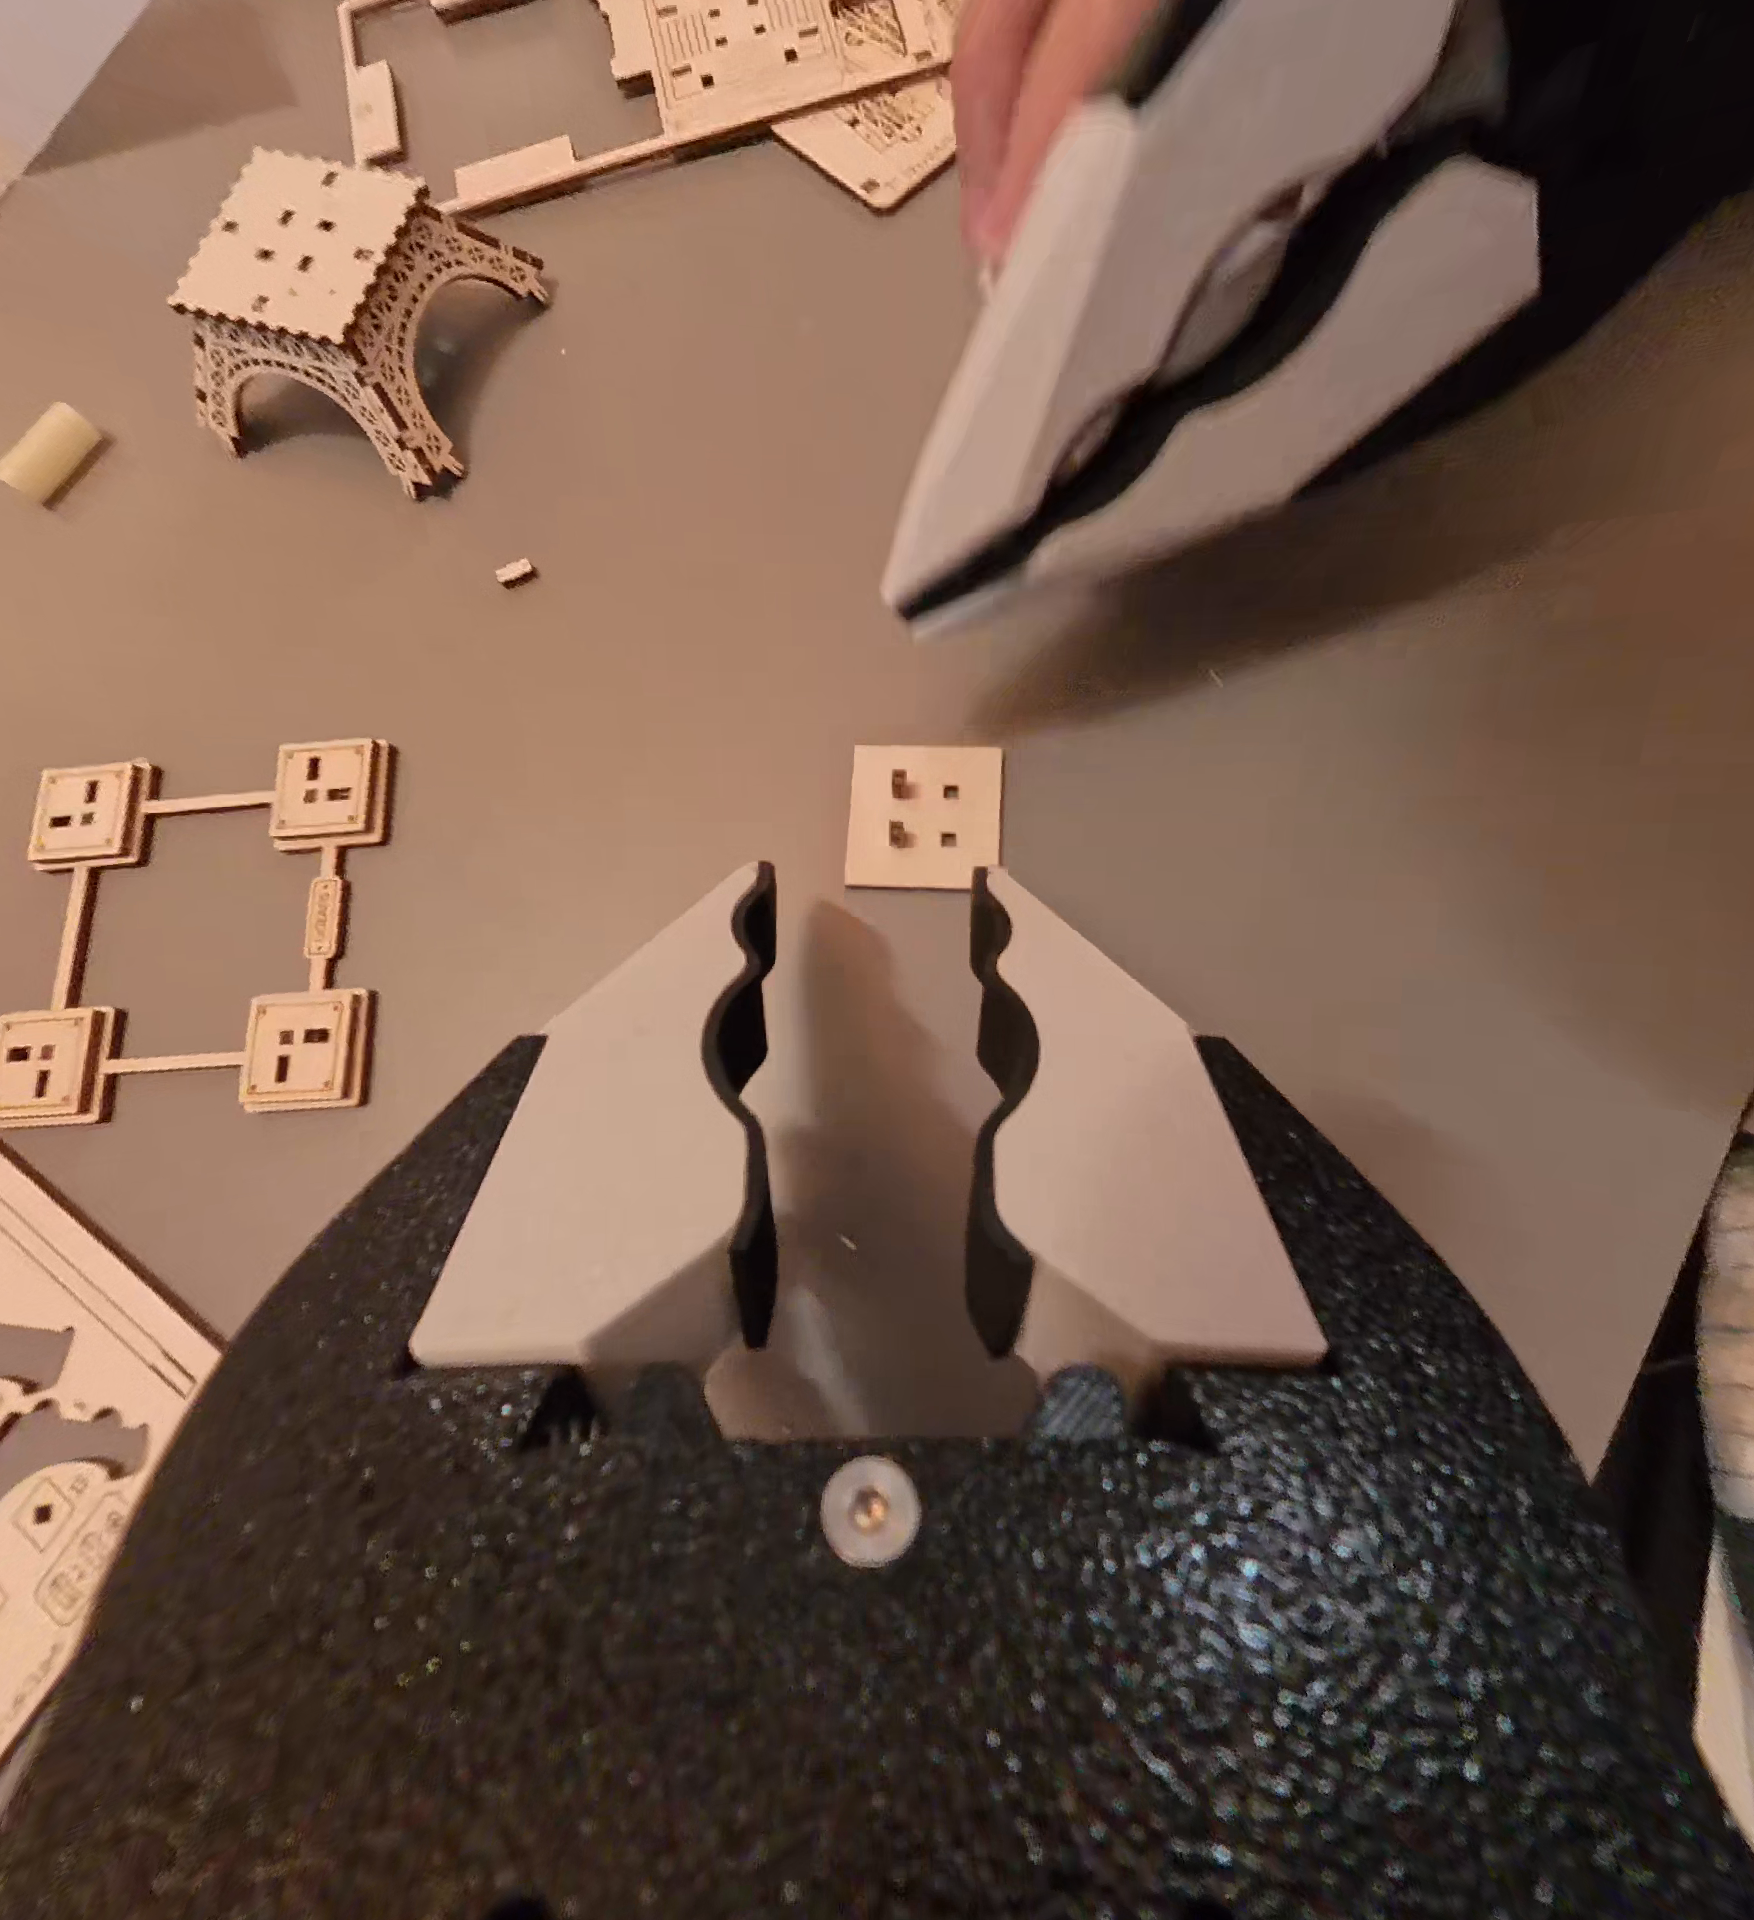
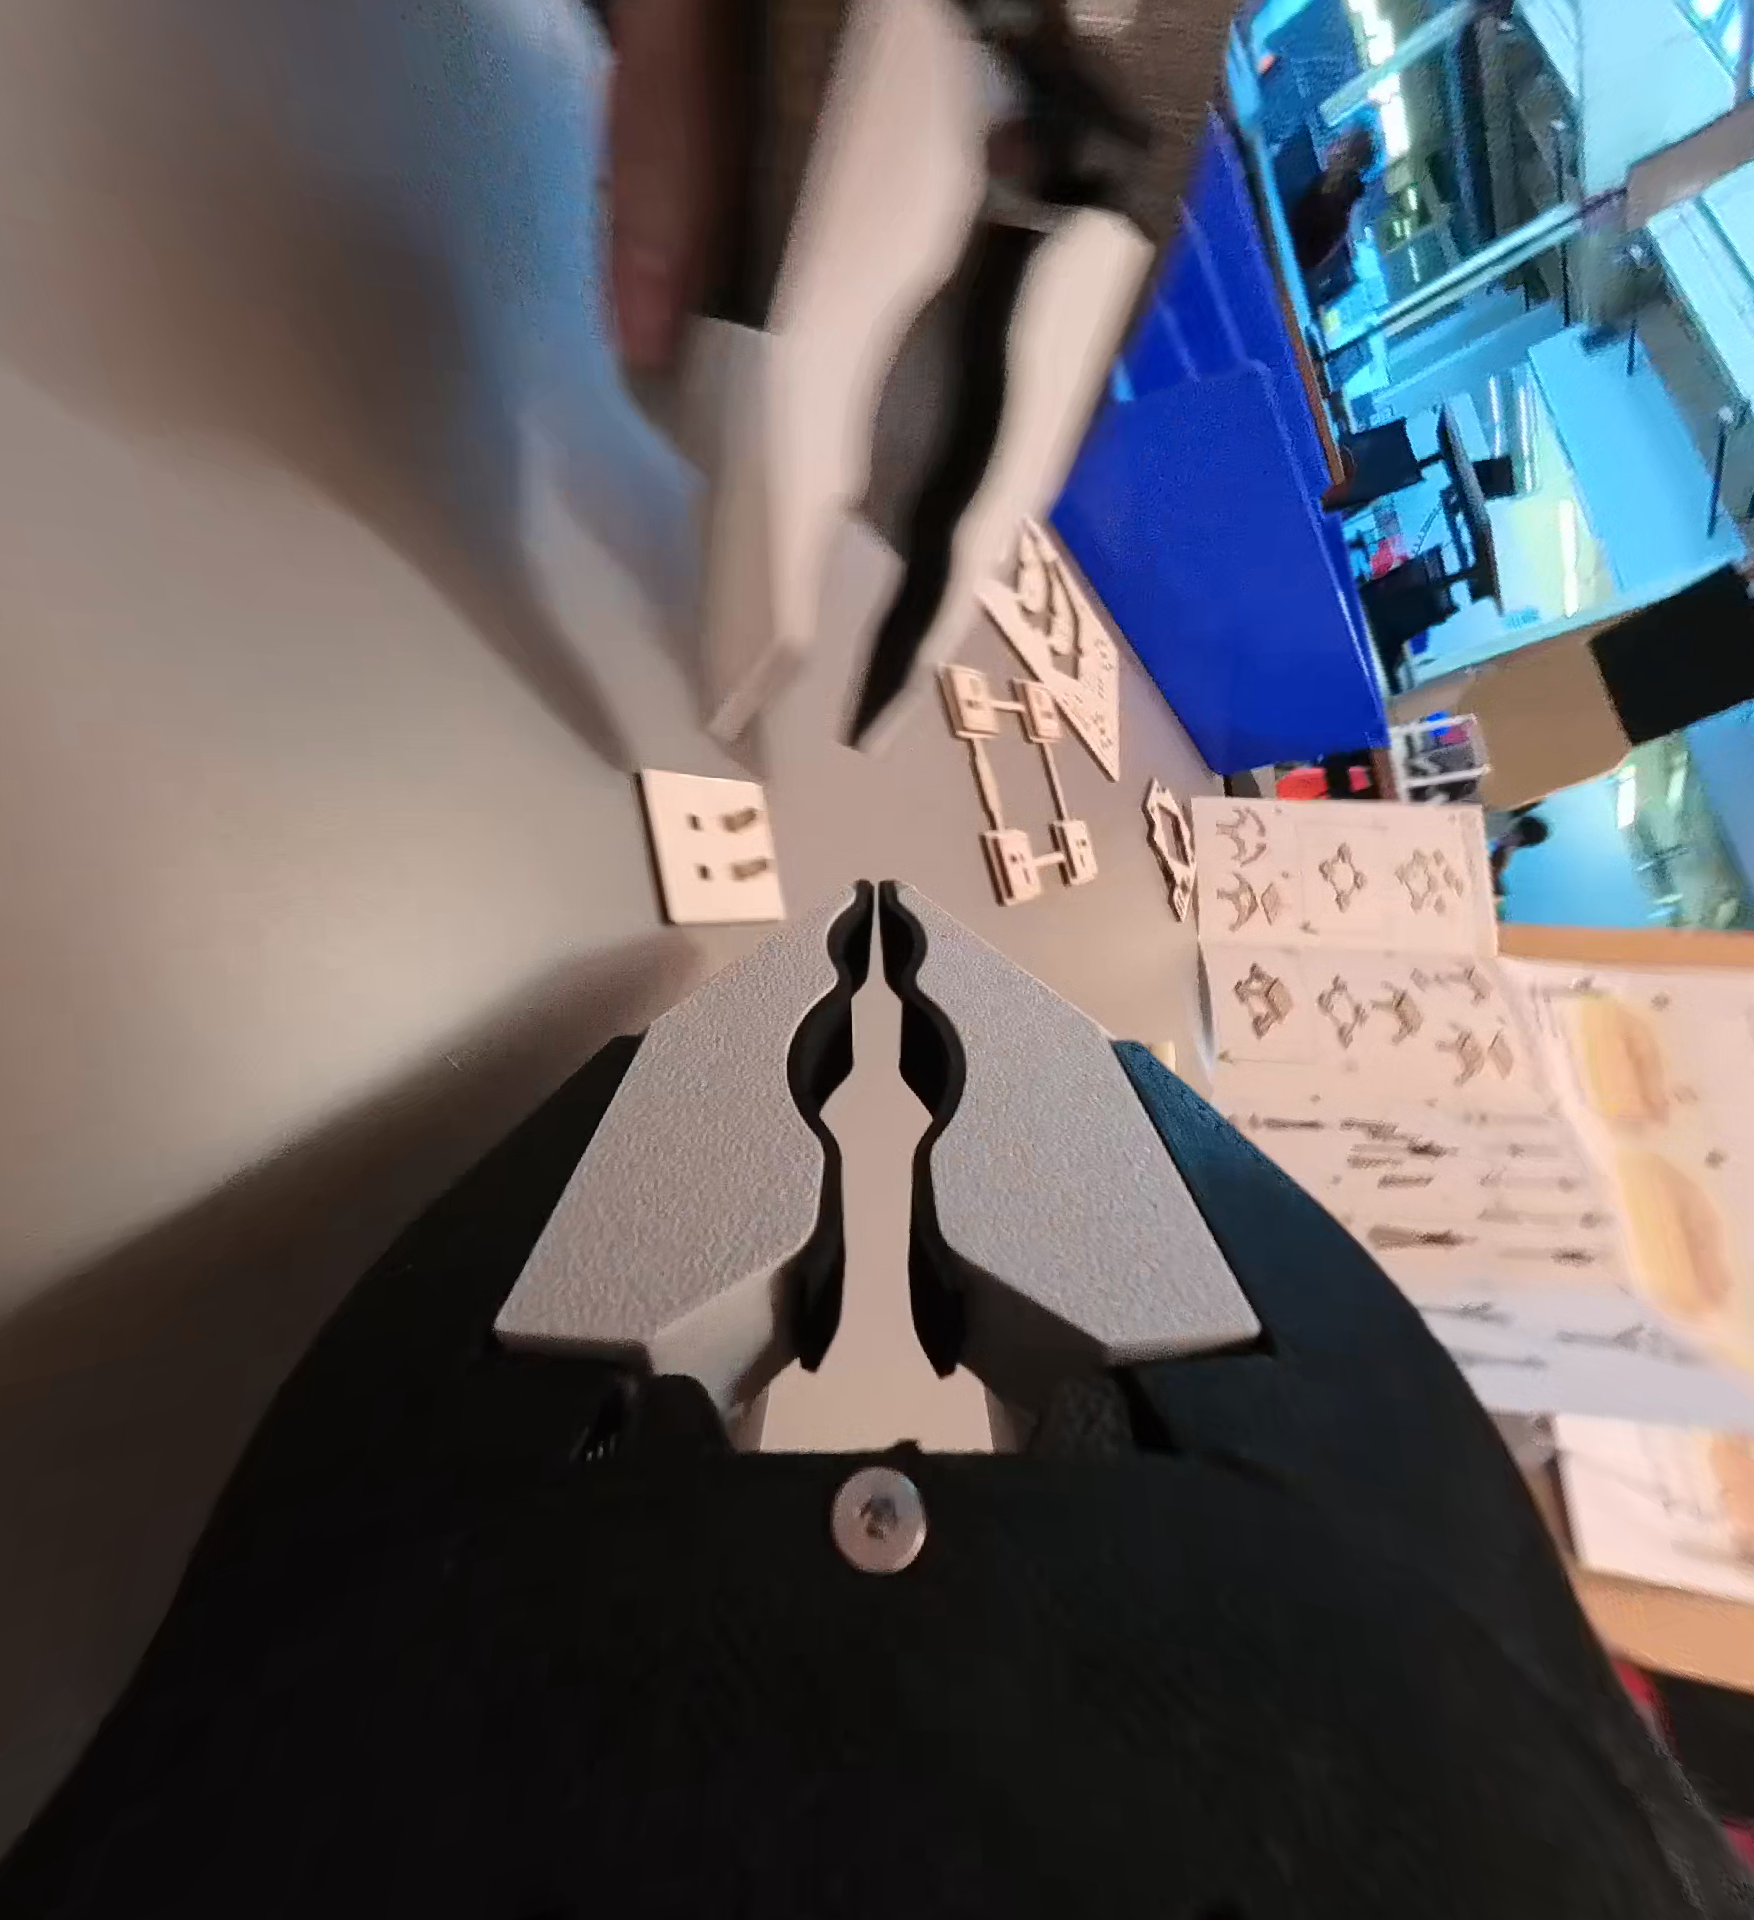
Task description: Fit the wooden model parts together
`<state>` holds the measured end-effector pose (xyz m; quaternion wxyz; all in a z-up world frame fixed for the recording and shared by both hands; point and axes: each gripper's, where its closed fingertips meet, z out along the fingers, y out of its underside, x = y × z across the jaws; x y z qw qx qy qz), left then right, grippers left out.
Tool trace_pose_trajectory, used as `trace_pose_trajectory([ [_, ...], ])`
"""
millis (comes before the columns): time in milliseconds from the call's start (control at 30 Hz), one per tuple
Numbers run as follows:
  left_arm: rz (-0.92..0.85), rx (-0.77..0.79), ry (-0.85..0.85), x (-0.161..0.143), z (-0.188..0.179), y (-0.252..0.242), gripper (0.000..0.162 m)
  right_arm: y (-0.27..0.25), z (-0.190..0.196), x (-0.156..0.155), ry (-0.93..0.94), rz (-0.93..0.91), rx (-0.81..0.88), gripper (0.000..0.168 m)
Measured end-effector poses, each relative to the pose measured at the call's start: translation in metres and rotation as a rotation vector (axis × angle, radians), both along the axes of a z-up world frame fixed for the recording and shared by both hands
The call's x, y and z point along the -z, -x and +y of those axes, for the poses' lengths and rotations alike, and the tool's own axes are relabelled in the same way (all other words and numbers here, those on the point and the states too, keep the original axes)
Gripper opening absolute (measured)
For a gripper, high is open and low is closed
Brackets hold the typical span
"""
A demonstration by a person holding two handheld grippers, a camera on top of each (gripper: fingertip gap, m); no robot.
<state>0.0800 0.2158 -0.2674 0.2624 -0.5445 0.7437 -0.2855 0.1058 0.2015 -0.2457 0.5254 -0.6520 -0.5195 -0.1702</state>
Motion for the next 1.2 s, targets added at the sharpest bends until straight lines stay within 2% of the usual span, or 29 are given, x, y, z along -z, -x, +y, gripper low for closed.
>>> trace_pose_trajectory([
  [133, 0.042, 0.018, 0.027, 0.009, -0.005, 0.004, 0.035, -0.016, -0.001, 0.007, 0.052, 0.028, 0.016, 0.000],
  [333, 0.032, 0.007, 0.035, 0.009, -0.005, -0.002, 0.033, -0.007, -0.007, 0.022, 0.188, 0.103, -0.024, 0.000],
  [433, 0.068, 0.002, 0.070, 0.015, -0.007, 0.000, 0.033, -0.030, -0.011, 0.025, 0.248, 0.090, 0.016, 0.005],
  [567, 0.068, -0.023, 0.068, 0.018, -0.008, -0.004, 0.024, -0.073, -0.023, 0.012, 0.340, 0.248, 0.093, 0.020],
  [700, 0.056, -0.102, 0.091, 0.018, -0.010, -0.016, 0.017, -0.081, -0.047, 0.006, 0.464, 0.400, 0.049, 0.022],
  [800, 0.044, -0.201, 0.115, 0.018, -0.011, -0.029, 0.014, -0.074, -0.062, 0.016, 0.569, 0.398, 0.004, 0.020],
  [900, 0.029, -0.261, 0.144, 0.017, -0.014, -0.042, 0.015, -0.066, -0.066, 0.017, 0.597, 0.391, -0.033, 0.016],
  [1000, 0.011, -0.297, 0.155, 0.017, -0.018, -0.053, 0.017, -0.059, -0.068, 0.020, 0.590, 0.350, -0.073, 0.014],
  [1133, -0.015, -0.300, 0.115, 0.013, -0.018, -0.056, 0.028, -0.055, -0.063, 0.022, 0.540, 0.279, -0.085, 0.023],
  [1200, -0.069, -0.304, 0.113, 0.005, -0.014, -0.053, 0.028, -0.052, -0.063, 0.024, 0.549, 0.263, -0.092, 0.019],
])
